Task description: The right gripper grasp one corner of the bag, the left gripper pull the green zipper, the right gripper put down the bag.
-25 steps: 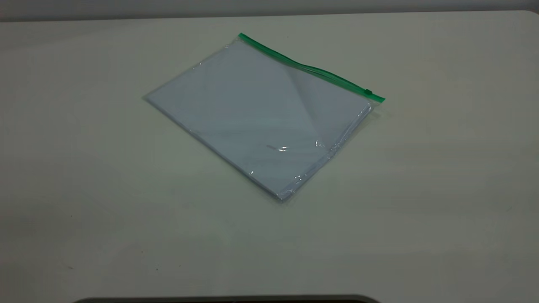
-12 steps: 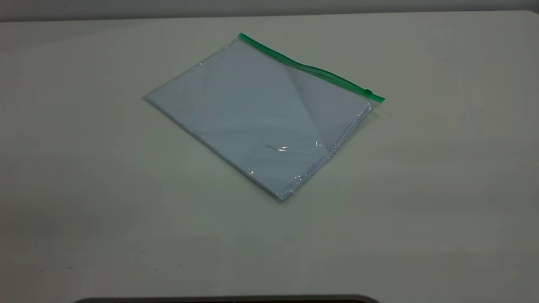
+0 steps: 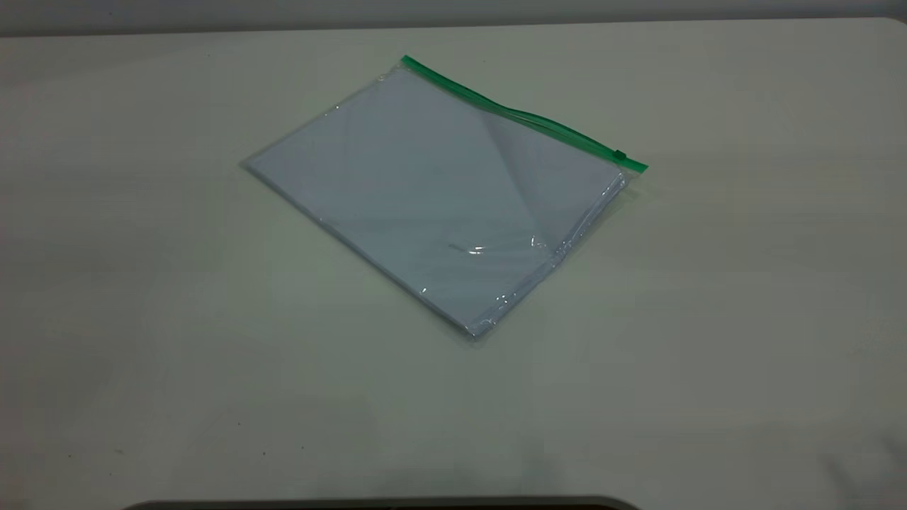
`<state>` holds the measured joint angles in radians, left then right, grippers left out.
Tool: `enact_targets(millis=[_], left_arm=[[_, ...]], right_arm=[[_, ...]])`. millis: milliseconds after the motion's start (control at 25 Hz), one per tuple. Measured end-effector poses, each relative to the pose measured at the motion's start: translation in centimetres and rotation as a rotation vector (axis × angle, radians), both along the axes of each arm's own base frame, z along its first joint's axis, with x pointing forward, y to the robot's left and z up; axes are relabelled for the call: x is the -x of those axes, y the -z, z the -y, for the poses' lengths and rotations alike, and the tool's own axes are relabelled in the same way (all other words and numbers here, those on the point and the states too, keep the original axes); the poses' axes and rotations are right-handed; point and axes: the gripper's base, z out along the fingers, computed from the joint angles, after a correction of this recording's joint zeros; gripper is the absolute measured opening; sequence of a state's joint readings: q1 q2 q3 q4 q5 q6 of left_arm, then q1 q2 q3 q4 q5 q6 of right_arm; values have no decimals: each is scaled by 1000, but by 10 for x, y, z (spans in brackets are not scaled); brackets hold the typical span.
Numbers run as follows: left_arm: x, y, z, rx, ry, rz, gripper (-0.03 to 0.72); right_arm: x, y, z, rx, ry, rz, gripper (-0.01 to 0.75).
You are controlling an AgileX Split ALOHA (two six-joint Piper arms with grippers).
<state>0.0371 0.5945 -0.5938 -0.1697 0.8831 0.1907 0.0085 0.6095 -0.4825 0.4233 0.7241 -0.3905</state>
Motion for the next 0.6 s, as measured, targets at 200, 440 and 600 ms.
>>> enact_targets(millis=[200, 440, 600], left_arm=[[-53, -3, 4, 4, 104, 10, 459], [-110, 6, 15, 121, 207, 22, 499], [-140, 17, 21, 172, 276, 39, 500]], right_arm=[[-51, 27, -6, -65, -21, -116, 579], [-99, 78, -13, -180, -7, -267, 579], [-127, 113, -16, -253, 18, -322, 579]])
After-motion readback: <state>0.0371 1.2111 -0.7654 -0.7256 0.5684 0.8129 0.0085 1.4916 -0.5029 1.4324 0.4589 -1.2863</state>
